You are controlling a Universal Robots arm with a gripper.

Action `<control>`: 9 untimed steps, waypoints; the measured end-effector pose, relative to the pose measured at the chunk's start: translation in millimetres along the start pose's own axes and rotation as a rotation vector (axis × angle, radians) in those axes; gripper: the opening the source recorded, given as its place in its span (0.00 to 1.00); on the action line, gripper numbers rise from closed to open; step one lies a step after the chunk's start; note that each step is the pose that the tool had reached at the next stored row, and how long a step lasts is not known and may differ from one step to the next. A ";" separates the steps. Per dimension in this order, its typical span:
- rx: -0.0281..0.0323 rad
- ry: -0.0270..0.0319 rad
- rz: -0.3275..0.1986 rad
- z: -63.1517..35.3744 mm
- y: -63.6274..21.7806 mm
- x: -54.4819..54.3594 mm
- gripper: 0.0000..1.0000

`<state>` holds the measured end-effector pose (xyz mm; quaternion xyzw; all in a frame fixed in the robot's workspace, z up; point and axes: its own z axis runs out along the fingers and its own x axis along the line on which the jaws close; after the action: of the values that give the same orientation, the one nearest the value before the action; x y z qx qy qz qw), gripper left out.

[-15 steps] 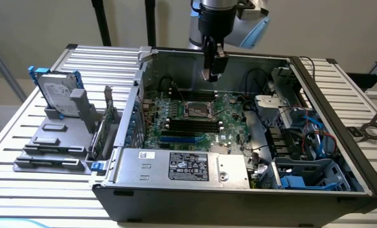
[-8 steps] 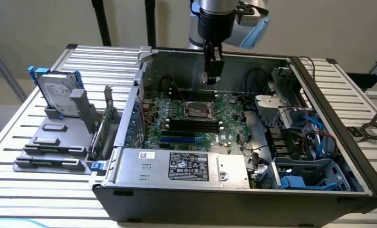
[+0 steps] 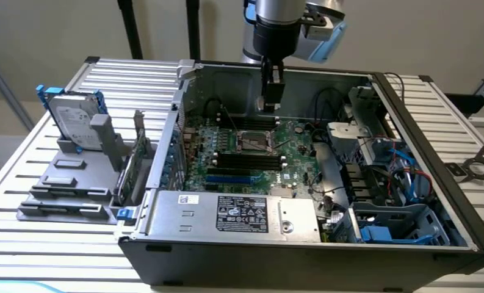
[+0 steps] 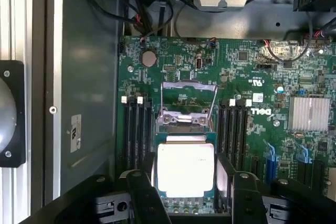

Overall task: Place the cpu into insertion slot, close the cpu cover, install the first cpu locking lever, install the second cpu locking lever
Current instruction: 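Place the cpu into insertion slot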

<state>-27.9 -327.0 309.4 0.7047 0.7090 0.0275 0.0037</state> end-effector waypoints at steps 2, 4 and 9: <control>0.0074 -0.0001 0.003 0.9 -0.4 -3.3 0.55; 0.0154 -0.0001 0.006 1.8 -0.9 -6.8 0.55; 0.0307 -0.0003 0.015 4.7 -3.8 -9.7 0.55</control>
<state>-31.4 -336.6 304.1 0.7099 0.7040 0.0165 -0.0072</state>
